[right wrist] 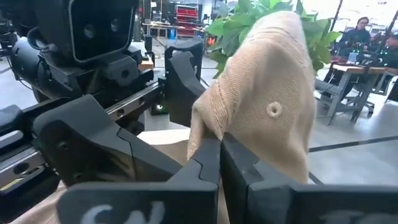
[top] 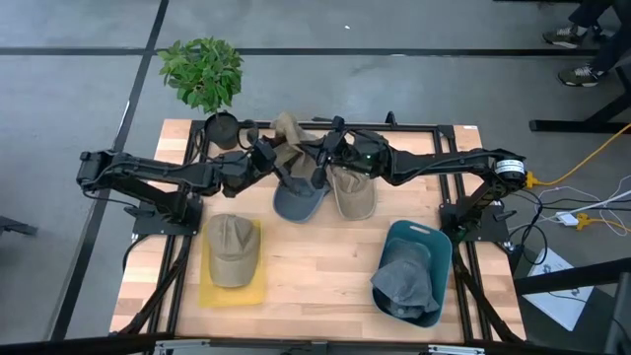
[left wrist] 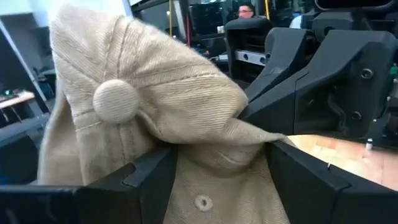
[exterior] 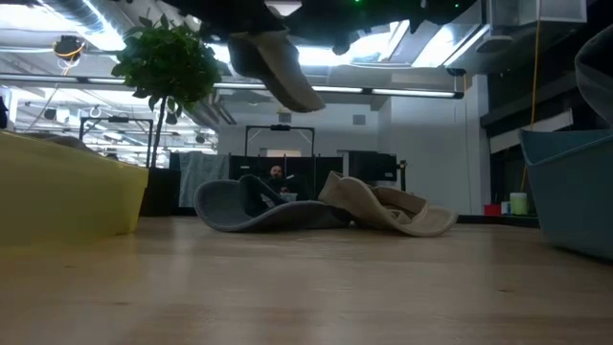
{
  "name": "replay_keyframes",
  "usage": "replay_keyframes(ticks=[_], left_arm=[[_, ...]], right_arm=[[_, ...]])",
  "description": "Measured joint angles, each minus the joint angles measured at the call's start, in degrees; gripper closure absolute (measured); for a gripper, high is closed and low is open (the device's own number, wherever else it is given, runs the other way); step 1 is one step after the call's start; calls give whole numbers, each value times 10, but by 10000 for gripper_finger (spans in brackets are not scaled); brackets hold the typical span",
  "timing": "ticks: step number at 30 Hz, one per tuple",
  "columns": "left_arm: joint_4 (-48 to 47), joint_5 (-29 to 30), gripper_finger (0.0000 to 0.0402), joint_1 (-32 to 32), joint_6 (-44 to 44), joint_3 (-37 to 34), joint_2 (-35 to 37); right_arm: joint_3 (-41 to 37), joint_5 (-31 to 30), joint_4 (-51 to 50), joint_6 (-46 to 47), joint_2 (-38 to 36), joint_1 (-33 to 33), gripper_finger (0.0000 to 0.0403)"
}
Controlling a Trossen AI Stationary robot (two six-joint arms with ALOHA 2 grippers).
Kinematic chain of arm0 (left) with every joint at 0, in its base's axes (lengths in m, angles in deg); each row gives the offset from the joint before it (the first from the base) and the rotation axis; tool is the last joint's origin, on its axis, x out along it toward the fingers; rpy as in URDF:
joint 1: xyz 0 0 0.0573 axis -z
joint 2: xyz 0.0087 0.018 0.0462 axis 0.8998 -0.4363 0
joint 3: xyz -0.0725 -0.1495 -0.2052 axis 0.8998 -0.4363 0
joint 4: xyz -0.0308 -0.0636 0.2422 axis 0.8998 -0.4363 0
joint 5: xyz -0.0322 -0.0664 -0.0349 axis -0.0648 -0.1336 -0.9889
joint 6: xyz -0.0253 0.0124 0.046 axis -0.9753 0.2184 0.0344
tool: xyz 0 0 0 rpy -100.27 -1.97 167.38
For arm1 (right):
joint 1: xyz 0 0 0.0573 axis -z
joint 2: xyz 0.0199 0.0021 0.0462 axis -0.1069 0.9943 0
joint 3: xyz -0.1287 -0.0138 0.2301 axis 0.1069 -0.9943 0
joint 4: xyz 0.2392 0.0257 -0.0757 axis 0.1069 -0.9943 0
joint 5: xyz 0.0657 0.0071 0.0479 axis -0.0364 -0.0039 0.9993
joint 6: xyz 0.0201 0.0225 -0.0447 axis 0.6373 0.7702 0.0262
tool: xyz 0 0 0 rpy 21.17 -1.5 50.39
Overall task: Pick & Place hat
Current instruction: Put the left brown cap into the yellow bin
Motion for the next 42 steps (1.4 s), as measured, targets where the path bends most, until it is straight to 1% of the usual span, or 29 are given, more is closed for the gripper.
replay_keyframes(ticks=[5, 8, 11, 16, 17, 20, 24, 27, 29, 32, 36, 38, 42], left_arm=[[3, 4, 169, -2, 32, 0, 0], [3, 5, 199, -2, 44, 0, 0], [2, 9, 253, 3, 61, 0, 0], [2, 13, 372, 14, 103, 0, 0], [2, 18, 384, 17, 109, 0, 0], [-8, 47, 389, 28, 134, 0, 0], [-58, 92, 395, 49, 154, 0, 13], [-105, 104, 395, 67, 150, 0, 35], [-142, 101, 396, 78, 138, 0, 55], [-199, 66, 396, 94, 116, 0, 90], [-280, -22, 396, 118, 74, 0, 137], [-318, -66, 397, 132, 61, 0, 159], [-353, -153, 397, 169, 54, 0, 185]], right_arm=[[0, 3, -9, 6, 0, 0, 398], [0, 3, -10, 3, 0, 0, 398], [0, 3, -11, 0, 0, 0, 396], [0, 4, -14, -1, 0, 0, 378], [0, 4, -14, -1, 0, 0, 374], [0, 7, -18, -8, 0, 0, 366], [0, 10, -49, -30, -4, 0, 352], [0, 14, -66, -36, -9, -1, 331], [0, 31, -75, -36, -12, 0, 311], [0, 58, -93, -36, -19, 0, 278], [0, 72, -148, -35, -36, 0, 242], [0, 76, -191, -33, -49, -2, 230], [0, 90, -277, -32, -74, -8, 218]])
